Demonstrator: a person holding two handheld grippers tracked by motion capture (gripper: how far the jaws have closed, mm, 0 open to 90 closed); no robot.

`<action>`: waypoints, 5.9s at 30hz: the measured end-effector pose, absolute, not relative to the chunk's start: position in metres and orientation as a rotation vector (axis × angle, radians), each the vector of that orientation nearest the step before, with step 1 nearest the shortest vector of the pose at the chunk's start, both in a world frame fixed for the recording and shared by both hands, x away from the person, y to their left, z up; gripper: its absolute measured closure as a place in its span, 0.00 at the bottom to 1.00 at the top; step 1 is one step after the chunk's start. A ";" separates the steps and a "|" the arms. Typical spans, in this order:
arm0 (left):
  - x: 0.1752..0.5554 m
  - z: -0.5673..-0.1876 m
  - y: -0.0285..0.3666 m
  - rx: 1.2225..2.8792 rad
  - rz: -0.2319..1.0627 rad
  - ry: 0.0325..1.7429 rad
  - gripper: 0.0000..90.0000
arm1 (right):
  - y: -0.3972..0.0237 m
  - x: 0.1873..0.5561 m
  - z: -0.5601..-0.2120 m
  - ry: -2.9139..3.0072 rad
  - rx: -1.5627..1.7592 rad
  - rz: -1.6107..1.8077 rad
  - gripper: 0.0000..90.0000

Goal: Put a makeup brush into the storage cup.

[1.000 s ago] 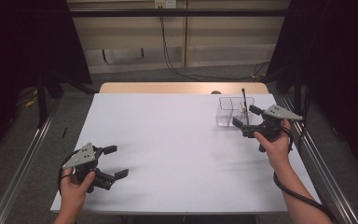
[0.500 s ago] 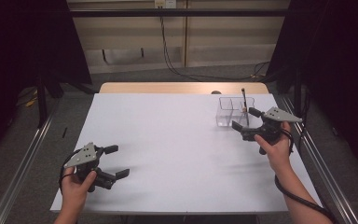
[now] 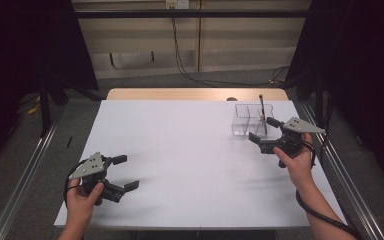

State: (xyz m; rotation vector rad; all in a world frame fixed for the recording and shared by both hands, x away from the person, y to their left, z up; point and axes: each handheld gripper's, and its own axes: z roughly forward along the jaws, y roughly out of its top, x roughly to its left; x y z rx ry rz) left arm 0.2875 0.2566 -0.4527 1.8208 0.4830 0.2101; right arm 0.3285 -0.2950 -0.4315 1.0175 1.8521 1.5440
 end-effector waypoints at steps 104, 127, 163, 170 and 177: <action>0.289 -0.451 0.256 1.821 0.218 0.478 0.01 | -0.316 0.256 -0.451 1.965 0.992 1.509 0.04; 0.288 -0.451 0.257 1.817 0.221 0.478 0.01 | -0.323 0.241 -0.458 1.983 0.999 1.487 0.04; 0.288 -0.451 0.257 1.830 0.226 0.471 0.01 | -0.330 0.226 -0.467 1.983 1.003 1.473 0.03; 0.288 -0.451 0.257 1.828 0.224 0.469 0.01 | -0.334 0.222 -0.466 1.971 0.999 1.470 0.03; 0.288 -0.450 0.257 1.831 0.228 0.464 0.01 | -0.336 0.221 -0.465 1.961 1.001 1.474 0.03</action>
